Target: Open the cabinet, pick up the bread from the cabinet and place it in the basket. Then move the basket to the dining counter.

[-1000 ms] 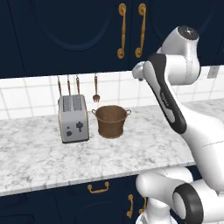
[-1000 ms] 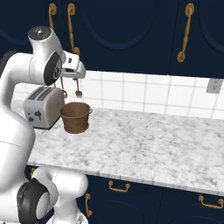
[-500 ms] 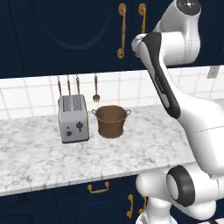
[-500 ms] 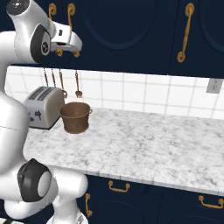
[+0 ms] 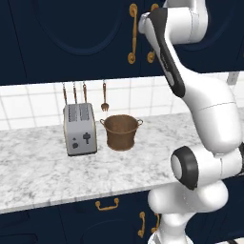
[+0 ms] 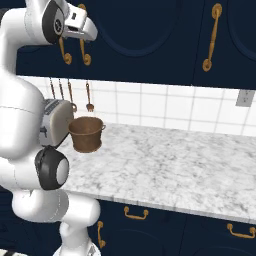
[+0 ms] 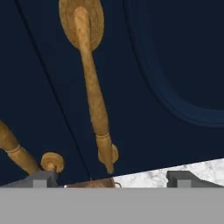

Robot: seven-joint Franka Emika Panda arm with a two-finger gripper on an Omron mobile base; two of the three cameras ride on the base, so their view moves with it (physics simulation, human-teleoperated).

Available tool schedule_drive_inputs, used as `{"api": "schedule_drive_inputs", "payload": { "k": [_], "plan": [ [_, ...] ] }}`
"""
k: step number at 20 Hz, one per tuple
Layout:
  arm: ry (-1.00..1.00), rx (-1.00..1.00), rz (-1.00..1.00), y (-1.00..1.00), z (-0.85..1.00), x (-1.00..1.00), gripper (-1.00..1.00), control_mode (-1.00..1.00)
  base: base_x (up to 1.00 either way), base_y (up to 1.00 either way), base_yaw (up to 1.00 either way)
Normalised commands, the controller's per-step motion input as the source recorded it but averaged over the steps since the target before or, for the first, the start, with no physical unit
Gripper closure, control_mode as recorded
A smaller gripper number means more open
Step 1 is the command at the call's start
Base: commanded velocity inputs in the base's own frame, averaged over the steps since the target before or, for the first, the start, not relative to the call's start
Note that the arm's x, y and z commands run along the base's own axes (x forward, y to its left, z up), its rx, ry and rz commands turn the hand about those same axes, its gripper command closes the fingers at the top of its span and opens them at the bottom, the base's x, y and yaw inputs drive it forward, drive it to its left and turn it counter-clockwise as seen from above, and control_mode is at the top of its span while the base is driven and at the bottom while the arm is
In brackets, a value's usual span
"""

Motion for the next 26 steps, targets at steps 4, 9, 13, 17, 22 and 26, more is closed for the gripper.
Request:
{"api": "schedule_drive_inputs", "payload": {
  "k": [4, 9, 13, 17, 22, 26],
  "plan": [
    [0.00, 0.03, 0.00, 0.24, -0.01, 0.46, -1.00, -1.00, 0.00, 0.00, 0.00],
    [-0.11, 0.00, 0.00, 0.18, -0.14, 0.51, -1.00, -1.00, 0.00, 0.00, 0.00],
    [-0.17, 0.00, 0.00, -0.32, -0.29, 0.27, -1.00, -1.00, 0.00, 0.00, 0.00],
    [-0.25, 0.00, 0.00, -0.45, -0.39, 0.00, -1.00, -1.00, 0.00, 0.00, 0.00],
    [-0.20, 0.00, 0.03, -0.24, -0.36, 0.22, -1.00, -1.00, 0.00, 0.00, 0.00],
    [-0.05, 0.00, 0.14, 0.09, 0.00, 0.38, -1.00, -1.00, 0.00, 0.00, 0.00]
  ]
}}
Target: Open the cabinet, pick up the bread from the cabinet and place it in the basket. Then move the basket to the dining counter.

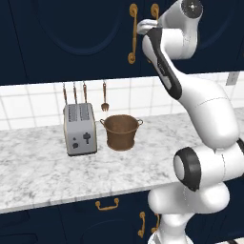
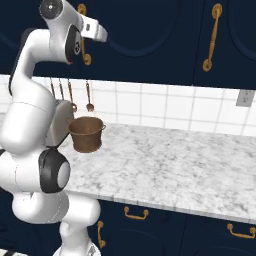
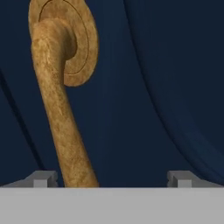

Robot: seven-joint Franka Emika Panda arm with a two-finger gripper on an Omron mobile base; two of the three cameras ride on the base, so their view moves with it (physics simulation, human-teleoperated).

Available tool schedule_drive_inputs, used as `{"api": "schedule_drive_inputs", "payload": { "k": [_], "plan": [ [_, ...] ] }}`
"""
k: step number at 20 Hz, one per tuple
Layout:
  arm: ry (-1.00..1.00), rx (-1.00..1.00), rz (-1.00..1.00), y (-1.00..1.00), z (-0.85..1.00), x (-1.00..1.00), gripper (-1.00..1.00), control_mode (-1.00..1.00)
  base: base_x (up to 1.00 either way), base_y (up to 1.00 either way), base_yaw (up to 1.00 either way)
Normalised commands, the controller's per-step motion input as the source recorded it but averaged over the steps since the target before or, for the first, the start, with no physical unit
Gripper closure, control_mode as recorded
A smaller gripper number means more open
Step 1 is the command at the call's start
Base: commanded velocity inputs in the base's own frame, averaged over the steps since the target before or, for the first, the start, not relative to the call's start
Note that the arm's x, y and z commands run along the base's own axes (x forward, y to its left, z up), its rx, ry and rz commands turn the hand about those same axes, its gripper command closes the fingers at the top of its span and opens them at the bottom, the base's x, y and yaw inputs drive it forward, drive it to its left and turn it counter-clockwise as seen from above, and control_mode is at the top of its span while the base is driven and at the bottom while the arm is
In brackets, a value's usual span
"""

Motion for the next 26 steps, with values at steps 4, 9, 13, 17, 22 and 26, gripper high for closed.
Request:
{"api": "schedule_drive_inputs", "payload": {
  "k": [4, 9, 13, 17, 22, 26],
  "plan": [
    [0.00, 0.00, 0.09, 0.13, 0.00, 0.38, -1.00, -1.00, 0.00, 0.00, 0.00],
    [0.00, 0.00, 0.03, 0.16, 0.00, 0.39, 1.00, -1.00, 0.00, 0.00, 0.00],
    [0.00, 0.00, 0.02, 0.27, -0.04, 0.46, 1.00, -1.00, 0.00, 0.00, 0.00],
    [0.00, 0.00, 0.00, 0.19, 0.00, 0.36, 1.00, -1.00, 0.00, 0.00, 0.00],
    [0.01, 0.00, 0.01, -0.01, -0.06, 0.04, 1.00, -1.00, 0.00, 0.00, 0.00],
    [0.00, 0.00, 0.05, -0.76, -0.09, -0.91, 1.00, -1.00, 0.00, 0.00, 0.00]
  ]
}}
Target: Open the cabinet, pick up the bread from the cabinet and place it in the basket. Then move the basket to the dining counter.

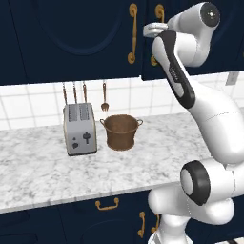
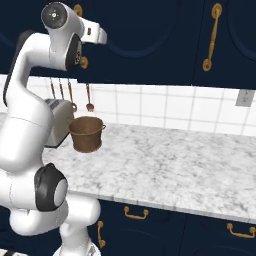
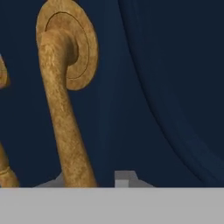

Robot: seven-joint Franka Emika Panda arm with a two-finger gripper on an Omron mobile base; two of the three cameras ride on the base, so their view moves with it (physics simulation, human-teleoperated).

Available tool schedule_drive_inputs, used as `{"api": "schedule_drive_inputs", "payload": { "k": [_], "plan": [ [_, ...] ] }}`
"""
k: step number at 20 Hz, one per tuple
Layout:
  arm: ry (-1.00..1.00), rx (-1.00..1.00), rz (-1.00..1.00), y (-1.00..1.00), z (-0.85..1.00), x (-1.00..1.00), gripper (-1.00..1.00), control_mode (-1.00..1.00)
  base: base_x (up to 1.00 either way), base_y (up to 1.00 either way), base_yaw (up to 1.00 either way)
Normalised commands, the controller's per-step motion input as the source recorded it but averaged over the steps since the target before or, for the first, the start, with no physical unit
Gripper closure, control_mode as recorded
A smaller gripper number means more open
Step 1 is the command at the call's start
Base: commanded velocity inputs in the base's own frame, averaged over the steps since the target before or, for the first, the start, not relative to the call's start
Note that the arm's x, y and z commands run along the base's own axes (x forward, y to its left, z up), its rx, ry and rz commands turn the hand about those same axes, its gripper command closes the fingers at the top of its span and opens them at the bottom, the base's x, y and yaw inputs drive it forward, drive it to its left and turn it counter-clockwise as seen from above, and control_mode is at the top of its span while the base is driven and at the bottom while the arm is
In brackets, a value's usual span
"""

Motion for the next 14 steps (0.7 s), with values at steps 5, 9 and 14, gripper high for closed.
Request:
{"api": "schedule_drive_inputs", "payload": {
  "k": [5, 9, 14],
  "plan": [
    [-0.06, 0.00, 0.05, -0.96, -0.07, -1.00, 1.00, -1.00, 0.00, 0.00, 0.00],
    [-0.15, 0.00, 0.05, -1.00, -0.15, -1.00, 1.00, -1.00, 0.00, 0.00, 0.00],
    [-0.04, 0.00, 0.02, -1.00, -0.14, -1.00, 1.00, -1.00, 0.00, 0.00, 0.00]
  ]
}}
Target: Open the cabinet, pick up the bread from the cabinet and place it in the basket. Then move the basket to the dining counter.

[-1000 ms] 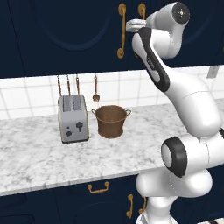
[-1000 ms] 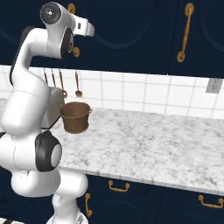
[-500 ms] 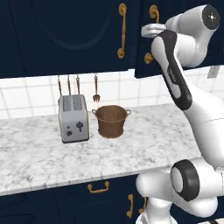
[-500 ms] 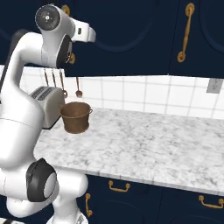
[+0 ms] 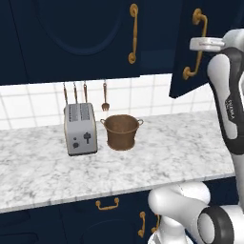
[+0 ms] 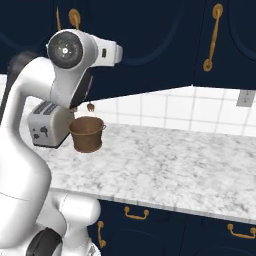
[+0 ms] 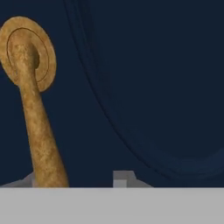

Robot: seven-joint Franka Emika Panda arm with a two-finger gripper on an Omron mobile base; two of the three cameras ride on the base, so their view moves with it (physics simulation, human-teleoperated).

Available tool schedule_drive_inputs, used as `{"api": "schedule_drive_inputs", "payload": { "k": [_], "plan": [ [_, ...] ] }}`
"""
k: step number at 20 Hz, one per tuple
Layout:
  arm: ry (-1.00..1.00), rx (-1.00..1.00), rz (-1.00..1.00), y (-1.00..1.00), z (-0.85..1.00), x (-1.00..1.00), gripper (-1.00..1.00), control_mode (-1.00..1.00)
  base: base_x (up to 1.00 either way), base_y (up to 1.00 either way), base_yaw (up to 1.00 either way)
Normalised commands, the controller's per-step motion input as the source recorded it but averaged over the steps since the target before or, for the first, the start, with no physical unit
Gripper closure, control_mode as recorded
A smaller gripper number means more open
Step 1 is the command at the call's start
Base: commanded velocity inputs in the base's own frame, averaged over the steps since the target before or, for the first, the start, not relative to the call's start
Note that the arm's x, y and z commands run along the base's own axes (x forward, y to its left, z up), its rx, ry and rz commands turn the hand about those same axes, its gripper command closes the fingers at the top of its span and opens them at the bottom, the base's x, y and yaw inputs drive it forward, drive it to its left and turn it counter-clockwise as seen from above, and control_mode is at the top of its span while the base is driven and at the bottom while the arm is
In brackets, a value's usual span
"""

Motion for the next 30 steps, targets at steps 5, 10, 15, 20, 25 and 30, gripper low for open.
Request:
{"api": "schedule_drive_inputs", "payload": {
  "k": [5, 10, 15, 20, 25, 30],
  "plan": [
    [-0.02, -0.03, 0.01, -1.00, -0.64, -1.00, 1.00, -1.00, 0.00, 0.00, 0.00],
    [0.25, 0.02, 0.00, -0.39, -0.05, -0.74, 1.00, -1.00, 0.00, 0.00, 0.00],
    [0.23, 0.01, -0.03, -0.23, 0.00, -0.61, -1.00, -1.00, 0.00, 0.00, 0.00],
    [0.14, -0.10, -0.17, 0.37, 0.05, -0.90, -1.00, -1.00, 0.00, 0.00, 0.00],
    [0.11, -0.69, -0.07, 1.00, -0.04, -0.29, -1.00, -1.00, 0.00, 0.00, 0.00],
    [0.56, -0.93, 0.00, 1.00, -0.06, 0.23, -1.00, -1.00, 0.00, 0.00, 0.00]
  ]
}}
